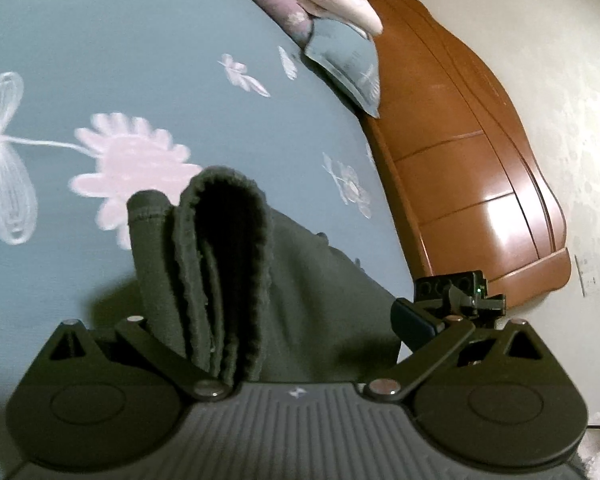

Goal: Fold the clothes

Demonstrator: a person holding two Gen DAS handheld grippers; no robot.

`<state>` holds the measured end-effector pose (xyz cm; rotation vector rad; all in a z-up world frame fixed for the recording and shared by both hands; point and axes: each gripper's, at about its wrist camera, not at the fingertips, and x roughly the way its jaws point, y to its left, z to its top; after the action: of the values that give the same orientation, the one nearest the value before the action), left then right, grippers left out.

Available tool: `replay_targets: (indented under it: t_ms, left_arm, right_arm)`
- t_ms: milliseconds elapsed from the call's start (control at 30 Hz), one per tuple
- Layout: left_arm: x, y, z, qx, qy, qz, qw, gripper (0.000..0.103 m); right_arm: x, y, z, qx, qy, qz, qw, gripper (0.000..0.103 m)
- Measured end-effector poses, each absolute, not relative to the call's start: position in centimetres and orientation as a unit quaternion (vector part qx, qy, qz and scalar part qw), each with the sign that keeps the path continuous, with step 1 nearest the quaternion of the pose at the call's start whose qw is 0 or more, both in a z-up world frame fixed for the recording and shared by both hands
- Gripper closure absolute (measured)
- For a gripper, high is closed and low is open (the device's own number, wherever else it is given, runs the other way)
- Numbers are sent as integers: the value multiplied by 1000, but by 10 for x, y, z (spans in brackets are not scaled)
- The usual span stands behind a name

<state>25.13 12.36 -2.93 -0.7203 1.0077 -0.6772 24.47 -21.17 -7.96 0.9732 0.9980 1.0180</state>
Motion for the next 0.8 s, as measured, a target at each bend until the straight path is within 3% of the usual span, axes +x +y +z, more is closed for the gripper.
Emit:
replay_targets:
  t_ms: [800]
  left_arm:
    - [383,-194,-18,-159,560,-495,645,3]
  right_arm:
    - [169,-444,-45,511,293,235,773,0]
